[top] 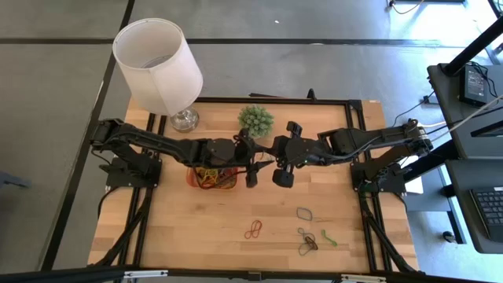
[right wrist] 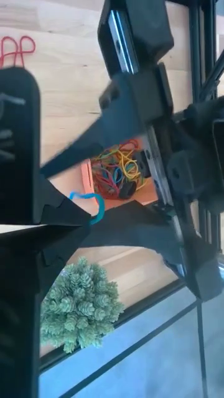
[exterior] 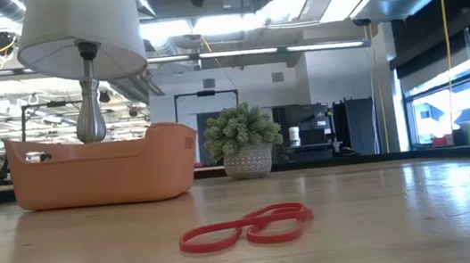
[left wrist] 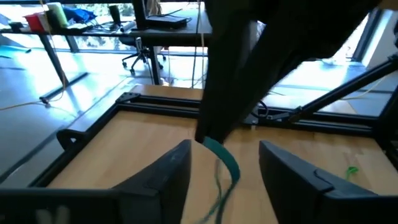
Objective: Pick and place rubber bands into bin
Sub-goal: Put the blue rubber band into the orange bin
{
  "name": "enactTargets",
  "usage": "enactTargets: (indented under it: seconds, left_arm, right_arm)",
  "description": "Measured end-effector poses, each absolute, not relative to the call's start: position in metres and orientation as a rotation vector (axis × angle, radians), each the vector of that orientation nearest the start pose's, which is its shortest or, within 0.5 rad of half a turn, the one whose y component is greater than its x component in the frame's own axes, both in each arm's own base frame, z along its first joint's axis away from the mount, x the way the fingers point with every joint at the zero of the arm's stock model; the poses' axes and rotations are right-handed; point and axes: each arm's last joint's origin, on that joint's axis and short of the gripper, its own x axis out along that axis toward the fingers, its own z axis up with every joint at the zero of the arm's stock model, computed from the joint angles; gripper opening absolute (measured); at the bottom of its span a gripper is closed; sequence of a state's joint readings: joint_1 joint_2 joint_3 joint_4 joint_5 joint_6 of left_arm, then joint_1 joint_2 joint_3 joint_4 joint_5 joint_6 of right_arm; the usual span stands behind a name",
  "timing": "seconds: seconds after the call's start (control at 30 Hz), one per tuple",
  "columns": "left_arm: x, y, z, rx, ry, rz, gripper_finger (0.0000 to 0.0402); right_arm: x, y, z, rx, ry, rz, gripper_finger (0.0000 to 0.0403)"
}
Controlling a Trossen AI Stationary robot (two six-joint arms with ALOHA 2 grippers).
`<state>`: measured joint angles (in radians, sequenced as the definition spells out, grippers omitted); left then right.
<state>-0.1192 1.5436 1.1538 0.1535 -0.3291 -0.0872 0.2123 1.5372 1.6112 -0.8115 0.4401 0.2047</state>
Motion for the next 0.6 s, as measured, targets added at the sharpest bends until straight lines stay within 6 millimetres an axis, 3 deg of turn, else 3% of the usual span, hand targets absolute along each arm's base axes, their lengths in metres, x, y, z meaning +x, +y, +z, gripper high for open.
enactTargets:
  seconds: [0.3, 0.6]
  left_arm:
    - [0.3530, -0.0339, 0.3057, -0.030, 0.246, 0.185, 0.0021]
    - [0.3516, -0.0338, 0.3015, -0.021, 0.292, 0.185, 0.0003]
  right_arm:
    - [0.3160, 0.0551, 0.3821, -0.052, 0.675, -0.284, 0.0005]
    - [0.3161, 0.0523, 0.3817, 0.008, 0.671, -0.314, 0.0054]
